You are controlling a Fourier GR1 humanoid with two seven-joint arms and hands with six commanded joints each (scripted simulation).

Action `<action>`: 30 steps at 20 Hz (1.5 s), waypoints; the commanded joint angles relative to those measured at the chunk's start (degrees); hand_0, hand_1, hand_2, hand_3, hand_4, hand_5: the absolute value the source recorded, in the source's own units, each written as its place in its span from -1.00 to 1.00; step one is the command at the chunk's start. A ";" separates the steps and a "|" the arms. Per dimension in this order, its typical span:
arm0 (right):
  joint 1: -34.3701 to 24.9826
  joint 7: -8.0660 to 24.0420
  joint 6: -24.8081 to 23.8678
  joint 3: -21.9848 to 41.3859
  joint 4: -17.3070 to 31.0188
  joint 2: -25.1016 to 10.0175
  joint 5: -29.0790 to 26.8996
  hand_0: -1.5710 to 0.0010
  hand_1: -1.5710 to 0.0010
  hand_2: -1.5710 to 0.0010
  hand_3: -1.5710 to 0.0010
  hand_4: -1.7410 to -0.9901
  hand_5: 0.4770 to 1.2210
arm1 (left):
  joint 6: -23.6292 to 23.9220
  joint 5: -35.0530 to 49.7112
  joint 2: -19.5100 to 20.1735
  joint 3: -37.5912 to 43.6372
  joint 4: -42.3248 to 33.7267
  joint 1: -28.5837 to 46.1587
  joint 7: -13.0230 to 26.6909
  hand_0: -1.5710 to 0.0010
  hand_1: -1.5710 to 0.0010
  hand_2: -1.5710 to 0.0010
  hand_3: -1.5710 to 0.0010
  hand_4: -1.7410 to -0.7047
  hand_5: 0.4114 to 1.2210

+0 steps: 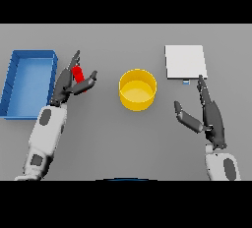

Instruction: Pick up the red beaker and tilt it to pour out 1 green nut into yellow bowl. Pick up the yellow bowl and place it on the metallic measuring scale.

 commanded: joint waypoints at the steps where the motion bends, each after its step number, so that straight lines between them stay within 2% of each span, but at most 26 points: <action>1: -0.11 0.28 -0.16 0.09 -0.39 0.05 0.15 1.00 1.00 1.00 1.00 0.27 -0.56 | -0.18 0.19 0.23 0.34 0.66 -0.21 -1.05 1.00 1.00 1.00 1.00 -0.22 -0.29; 2: -0.05 0.56 -0.14 -0.14 -0.13 -0.16 0.10 1.00 1.00 1.00 1.00 0.28 -0.56 | -0.07 0.68 -0.32 0.79 1.54 -0.53 -1.53 1.00 1.00 1.00 1.00 -0.24 -0.28; 3: -0.20 0.72 -0.10 0.05 0.27 -0.03 0.27 1.00 1.00 1.00 1.00 0.28 -0.56 | 0.31 1.30 -0.59 1.65 2.59 -1.17 -2.22 1.00 0.97 0.91 0.96 -0.30 -0.23; 4: 0.53 0.13 -0.14 0.34 -0.13 0.09 0.54 1.00 1.00 1.00 1.00 0.28 -0.56 | 0.77 1.85 -1.11 2.29 3.31 -1.72 -2.69 0.85 0.81 0.77 0.84 -0.36 -0.16; 5: 0.60 -0.04 -0.17 0.03 -0.13 -0.13 0.37 1.00 1.00 1.00 1.00 0.29 -0.55 | 1.26 2.47 -1.80 2.85 3.67 -2.14 -2.58 0.64 0.58 0.54 0.63 -0.44 -0.08; 6: 1.12 -0.41 -0.32 0.15 -0.36 0.03 0.49 1.00 1.00 1.00 1.00 0.29 -0.55 | 1.88 2.58 -1.31 3.48 4.01 -2.79 -1.61 0.44 0.39 0.33 0.30 -0.43 0.14; 7: 1.47 -0.37 -0.36 0.39 -0.93 0.12 0.69 1.00 1.00 1.00 1.00 0.29 -0.55 | 2.79 1.73 -1.33 3.12 4.34 -2.84 -1.36 0.16 0.11 0.07 0.08 -0.53 0.31; 9: 0.99 0.84 -0.30 0.14 -1.06 -0.06 0.47 1.00 1.00 1.00 1.00 0.30 -0.55 | 3.17 0.48 -1.43 2.15 5.02 -3.38 -1.25 -0.26 -0.29 -0.32 -0.18 -0.68 0.56; 10: 0.88 0.98 -0.27 0.29 -1.34 0.06 0.44 1.00 1.00 1.00 1.00 0.30 -0.55 | 3.08 0.31 -1.25 1.47 4.51 -3.15 -0.98 -0.41 -0.43 -0.45 -0.24 -0.73 0.65; 13: 0.44 1.21 -0.01 0.01 -0.37 0.08 -0.01 1.00 1.00 1.00 1.00 0.28 -0.55 | 2.67 -0.07 -1.50 0.77 4.43 -3.08 -0.21 -0.70 -0.71 -0.72 -0.61 -0.58 0.82; 14: 0.96 0.94 -0.02 0.09 -1.23 -0.06 0.06 1.00 1.00 1.00 1.00 0.29 -0.55 | 3.06 -0.50 -1.72 0.70 4.47 -3.09 -0.23 -0.76 -0.77 -0.78 -0.69 -0.55 0.85; 18: 1.38 0.20 -0.12 -0.04 -0.57 0.23 -0.13 1.00 1.00 1.00 1.00 0.28 -0.55 | 4.45 2.17 -2.32 1.25 1.63 -2.35 -2.77 -0.90 -0.90 -0.91 -0.87 -0.81 0.78; 19: 0.63 0.85 -0.46 0.00 -0.44 0.10 0.44 1.00 1.00 1.00 1.00 0.29 -0.54 | 4.56 3.11 -2.28 1.50 0.56 -2.47 -2.15 -0.92 -0.92 -0.93 -0.90 -0.85 0.77; 20: 1.53 -0.69 -0.29 -0.03 -0.58 -0.14 0.41 1.00 1.00 1.00 1.00 0.29 -0.55 | 4.93 3.67 -2.37 1.66 0.30 -3.08 -1.60 -0.94 -0.94 -0.94 -0.92 -0.88 0.76; 23: 0.94 -0.78 -0.36 -0.01 -0.55 -0.09 0.42 1.00 1.00 1.00 1.00 0.27 -0.53 | 5.95 2.72 -1.11 -0.33 -3.95 -2.83 -0.57 -0.97 -0.97 -0.97 -0.96 -0.94 0.73; 25: 0.57 0.09 -0.44 0.34 -0.40 -0.03 1.04 1.00 1.00 1.00 1.00 0.28 -0.51 | 5.55 0.74 0.35 -3.21 -7.47 -2.78 1.86 -0.98 -0.98 -0.98 -0.97 -0.96 0.74; 26: 0.94 -0.61 -0.57 1.31 -0.57 0.56 1.89 1.00 1.00 1.00 1.00 0.28 -0.51 | 5.09 -0.72 1.58 -4.75 -8.25 -3.07 3.63 -0.98 -0.98 -0.98 -0.98 -0.97 0.74; 28: 0.95 -0.81 -0.86 0.47 -0.57 -0.09 1.71 1.00 1.00 1.00 1.00 0.30 -0.49 | 3.29 -4.26 4.24 -8.41 -8.92 -5.00 7.81 -0.99 -0.99 -0.99 -0.99 -0.98 0.76; 30: 0.99 -0.80 -1.23 0.51 -0.15 -0.15 2.31 1.00 1.00 1.00 1.00 0.29 -0.47 | 2.80 -6.84 4.86 -11.27 -8.81 -6.34 10.15 -0.99 -0.99 -0.99 -0.99 -0.98 0.76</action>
